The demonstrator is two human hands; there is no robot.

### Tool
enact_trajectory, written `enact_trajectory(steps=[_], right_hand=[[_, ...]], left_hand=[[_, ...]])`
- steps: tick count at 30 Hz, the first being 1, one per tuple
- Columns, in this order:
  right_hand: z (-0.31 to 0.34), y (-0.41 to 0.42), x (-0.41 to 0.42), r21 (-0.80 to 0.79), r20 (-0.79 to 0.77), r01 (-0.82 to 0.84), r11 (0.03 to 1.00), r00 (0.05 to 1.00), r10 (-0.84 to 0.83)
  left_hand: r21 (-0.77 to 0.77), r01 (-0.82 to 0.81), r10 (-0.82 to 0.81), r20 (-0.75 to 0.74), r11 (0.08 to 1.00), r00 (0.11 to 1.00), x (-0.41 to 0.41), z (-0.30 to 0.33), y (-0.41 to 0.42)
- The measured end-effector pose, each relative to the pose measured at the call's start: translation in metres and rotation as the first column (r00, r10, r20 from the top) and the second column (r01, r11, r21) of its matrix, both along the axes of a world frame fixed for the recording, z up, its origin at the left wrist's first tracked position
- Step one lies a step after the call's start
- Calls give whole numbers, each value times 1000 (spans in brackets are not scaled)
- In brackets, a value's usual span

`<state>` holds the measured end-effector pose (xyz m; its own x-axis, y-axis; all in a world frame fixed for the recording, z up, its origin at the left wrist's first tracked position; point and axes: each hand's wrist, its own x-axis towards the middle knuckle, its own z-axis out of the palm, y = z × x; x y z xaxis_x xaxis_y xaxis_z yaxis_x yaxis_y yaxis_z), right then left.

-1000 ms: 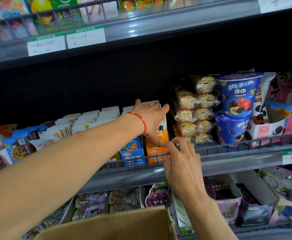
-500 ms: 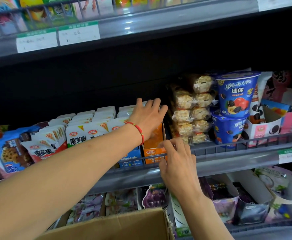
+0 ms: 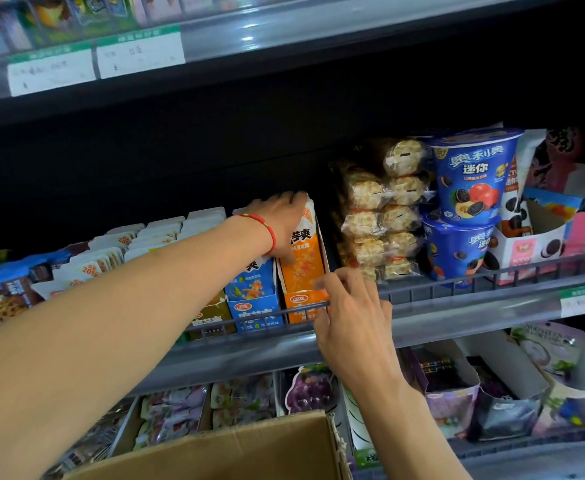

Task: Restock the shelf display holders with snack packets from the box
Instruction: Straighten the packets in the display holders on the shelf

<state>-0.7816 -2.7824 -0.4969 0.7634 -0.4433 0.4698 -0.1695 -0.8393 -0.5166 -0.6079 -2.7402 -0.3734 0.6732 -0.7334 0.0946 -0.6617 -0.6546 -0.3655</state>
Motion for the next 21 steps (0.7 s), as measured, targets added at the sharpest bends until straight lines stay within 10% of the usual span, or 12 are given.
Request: enact_trajectory(steps=[7, 21], right_hand=[[-1, 0, 2, -4, 30, -8, 1000, 1000, 8], [2, 2, 1, 18, 26, -13, 1000, 1000, 13]], left_hand=[[40, 38, -26, -258, 999, 966, 15, 16, -1], [-100, 169, -186, -191, 981, 964, 18, 5, 3]])
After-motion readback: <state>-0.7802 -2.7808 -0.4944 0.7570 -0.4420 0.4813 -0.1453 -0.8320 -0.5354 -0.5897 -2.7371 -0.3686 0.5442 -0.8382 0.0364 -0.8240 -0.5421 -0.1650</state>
